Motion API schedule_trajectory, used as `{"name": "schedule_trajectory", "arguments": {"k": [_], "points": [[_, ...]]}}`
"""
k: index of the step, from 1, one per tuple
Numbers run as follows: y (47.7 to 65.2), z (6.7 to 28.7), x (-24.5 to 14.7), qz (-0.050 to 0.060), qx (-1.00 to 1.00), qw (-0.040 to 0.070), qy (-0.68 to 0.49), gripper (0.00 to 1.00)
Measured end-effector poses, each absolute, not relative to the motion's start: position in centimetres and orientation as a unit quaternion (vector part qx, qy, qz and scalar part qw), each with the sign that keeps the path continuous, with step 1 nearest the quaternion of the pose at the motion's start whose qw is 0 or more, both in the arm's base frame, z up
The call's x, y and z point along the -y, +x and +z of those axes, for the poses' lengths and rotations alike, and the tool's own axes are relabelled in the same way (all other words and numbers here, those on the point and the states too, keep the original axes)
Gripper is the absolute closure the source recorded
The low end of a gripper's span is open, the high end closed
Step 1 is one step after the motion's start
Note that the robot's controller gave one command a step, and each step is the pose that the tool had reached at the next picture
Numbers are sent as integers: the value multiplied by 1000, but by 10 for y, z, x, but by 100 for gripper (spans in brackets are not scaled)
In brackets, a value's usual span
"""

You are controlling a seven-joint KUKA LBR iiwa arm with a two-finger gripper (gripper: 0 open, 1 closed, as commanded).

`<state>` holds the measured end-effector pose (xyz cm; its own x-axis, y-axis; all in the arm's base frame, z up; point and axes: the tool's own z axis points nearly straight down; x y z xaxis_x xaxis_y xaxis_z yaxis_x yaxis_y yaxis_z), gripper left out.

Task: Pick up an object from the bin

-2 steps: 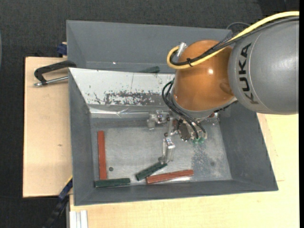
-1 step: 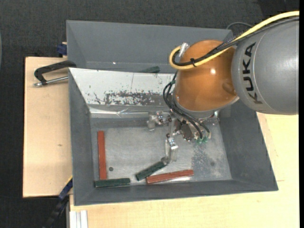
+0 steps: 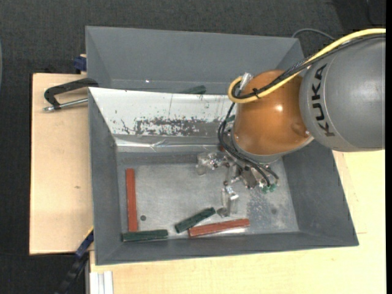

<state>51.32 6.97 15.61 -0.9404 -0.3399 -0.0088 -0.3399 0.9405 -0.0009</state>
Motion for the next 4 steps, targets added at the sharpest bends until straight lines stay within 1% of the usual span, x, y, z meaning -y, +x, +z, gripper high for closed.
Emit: {"name": "schedule_trajectory", "arguments": {"k": [1, 2, 3, 4], "points": [[503, 122, -71, 0, -968, -1, -253, 0], [498, 115, -55, 1, -929, 0, -371, 0], [500, 74, -51, 0, -966, 0, -260, 100], [500, 74, -51, 0, -966, 0, -260, 100]]}}
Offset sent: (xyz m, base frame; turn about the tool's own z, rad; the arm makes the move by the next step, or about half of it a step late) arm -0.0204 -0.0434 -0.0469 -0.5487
